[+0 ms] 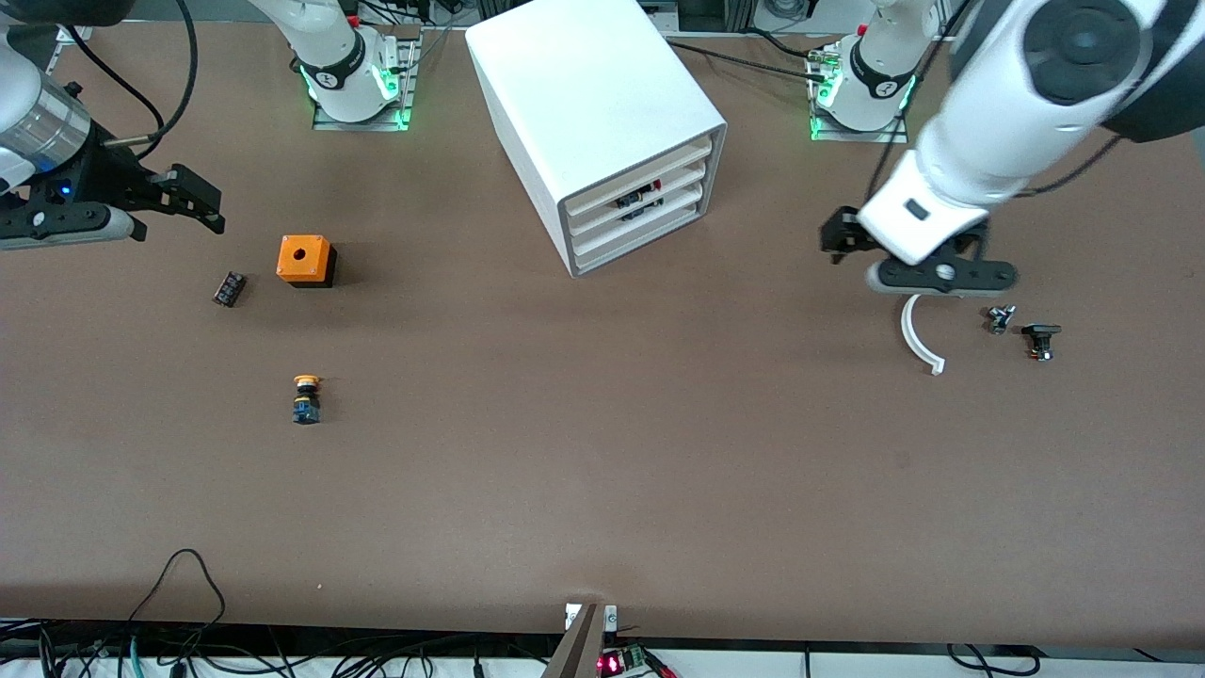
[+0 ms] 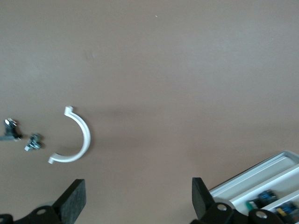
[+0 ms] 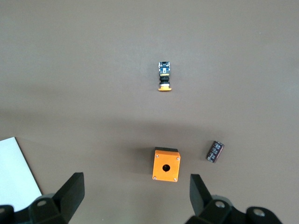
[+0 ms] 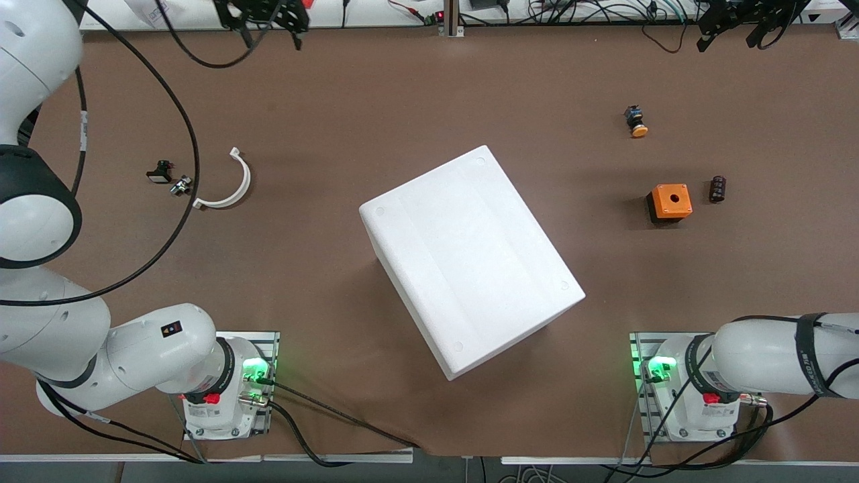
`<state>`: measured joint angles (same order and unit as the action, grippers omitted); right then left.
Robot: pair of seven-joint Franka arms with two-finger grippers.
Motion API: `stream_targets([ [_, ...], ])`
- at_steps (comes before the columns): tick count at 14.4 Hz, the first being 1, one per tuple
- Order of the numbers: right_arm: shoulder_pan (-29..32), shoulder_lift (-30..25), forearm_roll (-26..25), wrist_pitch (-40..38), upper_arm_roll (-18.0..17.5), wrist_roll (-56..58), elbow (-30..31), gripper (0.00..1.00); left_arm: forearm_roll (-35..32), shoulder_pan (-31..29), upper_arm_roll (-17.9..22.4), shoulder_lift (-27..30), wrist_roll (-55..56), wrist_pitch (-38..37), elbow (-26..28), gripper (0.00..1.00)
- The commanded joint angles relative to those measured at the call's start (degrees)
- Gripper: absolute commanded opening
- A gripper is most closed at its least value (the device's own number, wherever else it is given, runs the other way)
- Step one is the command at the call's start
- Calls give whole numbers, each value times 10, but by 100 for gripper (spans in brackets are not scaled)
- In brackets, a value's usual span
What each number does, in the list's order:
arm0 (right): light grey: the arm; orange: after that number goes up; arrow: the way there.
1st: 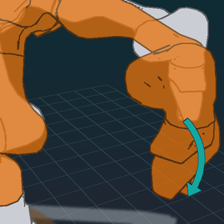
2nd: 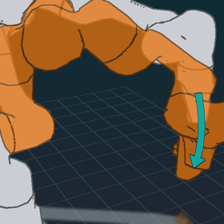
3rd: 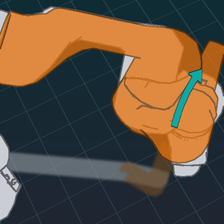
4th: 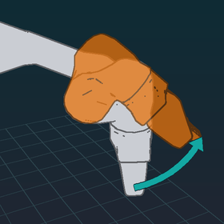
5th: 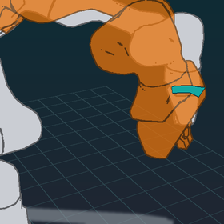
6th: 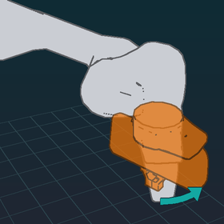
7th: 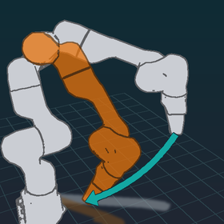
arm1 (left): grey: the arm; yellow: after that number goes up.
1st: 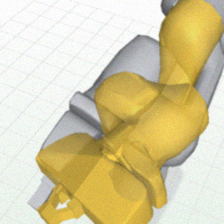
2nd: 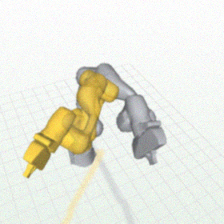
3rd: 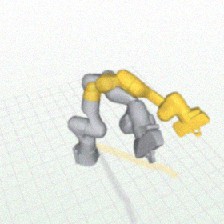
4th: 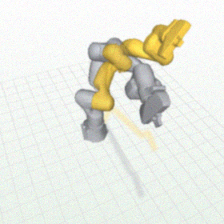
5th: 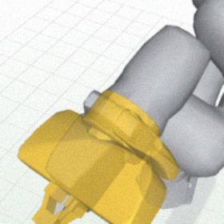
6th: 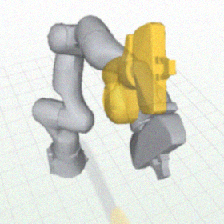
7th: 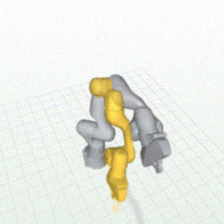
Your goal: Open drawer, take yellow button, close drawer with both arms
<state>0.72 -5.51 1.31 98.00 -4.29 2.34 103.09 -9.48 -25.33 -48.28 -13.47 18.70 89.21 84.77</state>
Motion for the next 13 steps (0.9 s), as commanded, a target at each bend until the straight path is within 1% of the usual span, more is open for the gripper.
stream_targets([
  [1,12,-9,-1,-6,-12,-9,8,100,81,55,150,57,-149,0,11,100],
  [2,12,-6,-1,-8,-11,-9,7,100,89,87,212,72,-197,12,25,100],
  [4,11,-4,-3,-5,-12,-7,2,100,103,146,318,108,-228,29,52,100],
  [6,8,-1,-6,-11,-13,-7,-12,100,104,200,389,148,-230,51,87,100],
  [7,8,-3,-6,-12,-14,-25,-12,100,102,214,410,156,-233,62,107,100],
  [8,8,-3,-8,-12,-15,-57,-13,100,99,222,413,163,-246,60,120,100],
  [9,8,-4,-12,-12,-16,-58,-14,100,99,226,416,175,-252,56,122,100],
  [11,8,-1,-18,-13,-17,-38,-25,100,98,235,421,175,-254,57,122,100],
  [12,8,5,-18,-17,-16,-35,-39,100,98,249,440,174,-254,56,119,100],
  [13,8,10,-18,-27,-16,-37,-56,100,98,263,448,173,-253,57,119,100],
])
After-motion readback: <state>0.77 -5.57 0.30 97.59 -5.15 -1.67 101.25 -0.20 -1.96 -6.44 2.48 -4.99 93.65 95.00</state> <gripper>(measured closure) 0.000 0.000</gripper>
